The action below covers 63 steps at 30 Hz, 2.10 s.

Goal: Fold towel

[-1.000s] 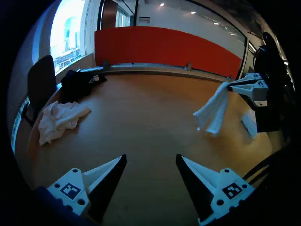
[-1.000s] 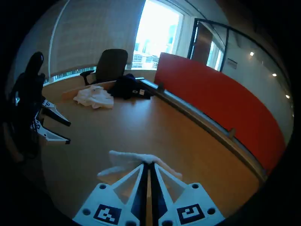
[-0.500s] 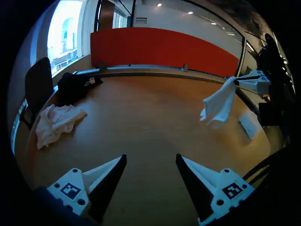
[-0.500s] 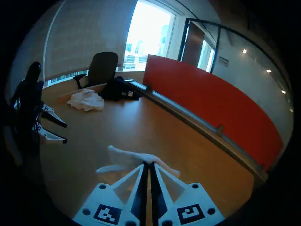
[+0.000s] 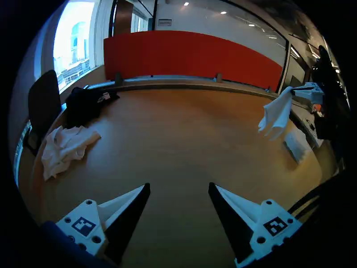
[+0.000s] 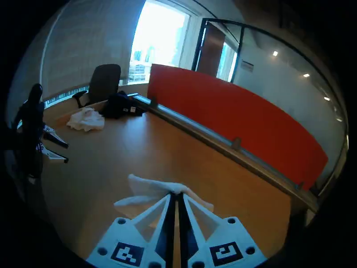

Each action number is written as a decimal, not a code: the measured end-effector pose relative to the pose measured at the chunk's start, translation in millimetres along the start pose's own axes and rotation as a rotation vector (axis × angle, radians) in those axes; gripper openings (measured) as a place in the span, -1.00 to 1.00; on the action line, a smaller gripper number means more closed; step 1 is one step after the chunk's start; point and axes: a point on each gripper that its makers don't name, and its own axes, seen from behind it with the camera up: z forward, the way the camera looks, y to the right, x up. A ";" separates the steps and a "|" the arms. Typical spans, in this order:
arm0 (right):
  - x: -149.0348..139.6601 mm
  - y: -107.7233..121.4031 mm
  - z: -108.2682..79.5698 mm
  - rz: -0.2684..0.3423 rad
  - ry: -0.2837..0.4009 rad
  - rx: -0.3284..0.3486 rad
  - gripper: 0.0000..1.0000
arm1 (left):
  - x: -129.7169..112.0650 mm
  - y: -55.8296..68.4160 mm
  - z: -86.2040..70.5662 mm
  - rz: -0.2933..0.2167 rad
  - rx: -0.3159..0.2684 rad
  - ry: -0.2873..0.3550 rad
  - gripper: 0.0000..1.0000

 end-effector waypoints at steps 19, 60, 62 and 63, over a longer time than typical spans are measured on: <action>-51.4 117.0 -47.0 0.049 -0.075 -0.144 -0.91 | 2.4 6.3 9.0 0.033 0.003 -0.023 0.95; -177.1 172.4 -138.4 0.175 -0.238 -0.291 -0.91 | 9.1 37.8 16.0 0.082 -0.024 -0.031 0.95; -188.0 170.3 -144.3 0.186 -0.252 -0.297 -0.91 | 8.3 38.3 15.6 0.084 -0.025 -0.031 0.95; -194.4 169.1 -147.2 0.192 -0.261 -0.301 -0.91 | 8.1 38.6 15.4 0.085 -0.026 -0.031 0.95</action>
